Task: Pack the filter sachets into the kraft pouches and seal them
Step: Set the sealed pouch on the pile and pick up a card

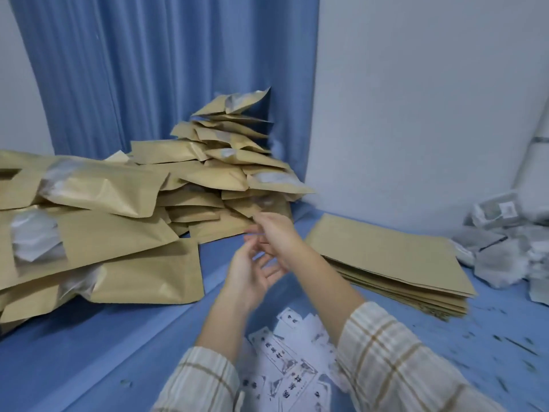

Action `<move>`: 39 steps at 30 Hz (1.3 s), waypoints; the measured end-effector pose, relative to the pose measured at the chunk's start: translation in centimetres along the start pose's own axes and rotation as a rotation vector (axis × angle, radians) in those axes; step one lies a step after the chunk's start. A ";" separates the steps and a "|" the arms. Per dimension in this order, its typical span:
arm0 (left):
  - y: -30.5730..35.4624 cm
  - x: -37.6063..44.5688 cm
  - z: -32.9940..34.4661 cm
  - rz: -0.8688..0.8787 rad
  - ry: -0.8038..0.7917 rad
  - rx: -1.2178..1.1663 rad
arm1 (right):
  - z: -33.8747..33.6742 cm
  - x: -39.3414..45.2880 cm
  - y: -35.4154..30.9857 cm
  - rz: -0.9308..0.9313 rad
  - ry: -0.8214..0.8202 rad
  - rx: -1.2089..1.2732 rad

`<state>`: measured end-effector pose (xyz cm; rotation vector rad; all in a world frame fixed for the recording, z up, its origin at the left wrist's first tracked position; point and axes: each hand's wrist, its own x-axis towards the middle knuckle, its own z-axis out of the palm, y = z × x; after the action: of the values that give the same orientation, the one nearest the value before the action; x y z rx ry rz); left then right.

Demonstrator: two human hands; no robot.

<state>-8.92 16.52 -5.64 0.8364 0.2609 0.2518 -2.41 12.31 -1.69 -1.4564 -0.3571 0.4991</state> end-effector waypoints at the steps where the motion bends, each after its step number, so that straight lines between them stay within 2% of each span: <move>1: -1.3 0.5 0.9 -0.024 -0.015 0.024 | -1.6 -0.2 0.7 -0.031 0.042 -0.110; 5: -6.2 1.8 5.1 -0.162 -0.085 0.052 | -8.3 -0.8 2.9 -0.196 0.192 -0.651; 8: -9.3 2.5 7.3 -0.254 -0.047 0.083 | -13.9 -1.1 4.1 -0.317 0.323 -1.015; 10: -10.9 2.8 7.9 -0.296 -0.004 0.076 | -17.8 -1.3 5.2 -0.269 0.365 -1.316; 13: -12.8 3.4 8.3 -0.315 0.055 0.099 | -22.2 -2.4 7.3 -0.040 0.289 -1.746; 15: -14.0 3.5 8.8 -0.304 0.056 0.097 | -23.3 -3.0 8.3 -0.033 0.260 -1.862; 18: -15.6 3.1 10.0 -0.304 0.015 0.133 | -23.1 -4.2 8.4 -0.343 0.327 -1.888; 23: -15.3 1.8 12.0 -0.229 -0.076 0.077 | -21.8 -7.3 8.3 -0.821 0.562 -1.491; 27: -13.1 0.6 13.2 0.009 0.078 0.054 | -19.6 -9.1 7.4 -1.042 0.556 -1.272; 29: -11.8 -0.5 13.5 0.168 0.163 0.244 | -18.4 -10.3 6.1 -0.950 0.400 -1.156; 31: -10.6 -2.0 13.2 0.372 0.247 0.572 | -17.5 -11.8 4.8 -0.760 0.195 -0.993; 32: -10.0 -2.7 12.8 0.464 0.288 0.772 | -16.9 -12.6 4.1 -0.659 0.158 -0.824; 34: -8.7 -4.0 11.8 0.617 0.340 1.092 | -15.3 -14.4 2.4 -0.469 0.156 -0.329; 36: -8.0 -4.9 10.3 0.792 0.299 1.392 | -14.7 -15.8 1.0 -0.381 0.156 0.139; 38: -7.7 -5.8 8.7 0.900 0.299 1.729 | -15.4 -17.0 0.4 -0.351 0.159 0.416; 39: -7.9 -6.4 7.9 0.922 0.345 1.874 | -15.8 -17.7 0.4 -0.337 0.179 0.467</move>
<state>-11.45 3.95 -5.73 2.7818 0.3918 1.0881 -9.24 -10.41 -2.33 -0.9532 -0.3097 0.1599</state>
